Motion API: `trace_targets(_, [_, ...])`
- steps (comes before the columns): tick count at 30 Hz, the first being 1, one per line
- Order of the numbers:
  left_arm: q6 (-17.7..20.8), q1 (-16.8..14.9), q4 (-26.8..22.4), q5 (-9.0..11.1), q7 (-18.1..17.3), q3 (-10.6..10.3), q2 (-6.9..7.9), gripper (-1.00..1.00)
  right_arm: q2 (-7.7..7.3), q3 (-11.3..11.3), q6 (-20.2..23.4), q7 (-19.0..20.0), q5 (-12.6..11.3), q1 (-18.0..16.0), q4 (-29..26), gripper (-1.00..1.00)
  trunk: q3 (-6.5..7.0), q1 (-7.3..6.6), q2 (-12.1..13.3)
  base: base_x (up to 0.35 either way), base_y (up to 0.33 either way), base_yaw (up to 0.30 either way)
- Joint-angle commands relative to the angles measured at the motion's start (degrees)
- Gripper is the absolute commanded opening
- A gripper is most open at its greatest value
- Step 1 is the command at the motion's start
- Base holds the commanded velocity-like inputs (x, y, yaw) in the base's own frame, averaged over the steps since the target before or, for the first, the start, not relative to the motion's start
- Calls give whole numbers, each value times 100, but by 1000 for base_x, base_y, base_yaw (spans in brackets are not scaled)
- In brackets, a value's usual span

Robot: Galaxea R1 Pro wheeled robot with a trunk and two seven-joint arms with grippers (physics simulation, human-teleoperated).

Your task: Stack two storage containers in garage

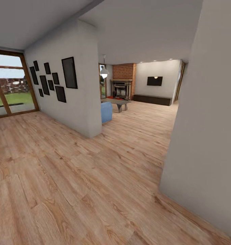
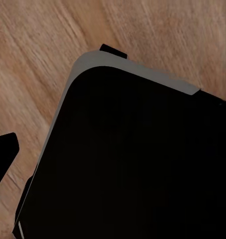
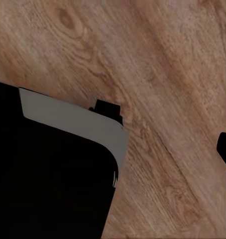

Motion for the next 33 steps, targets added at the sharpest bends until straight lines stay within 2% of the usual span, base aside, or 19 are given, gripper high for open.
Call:
trace_targets(1, [-11,1,-5,22,3,3,-2,100,1,40,-34,34,-58,-7,17,100,-5,3,-2,320,0,60])
trace_targets(33, [-7,1,-5,23,3,2,-2,100,1,83,-38,38,8,-7,17,100,-5,3,-2,320,0,3])
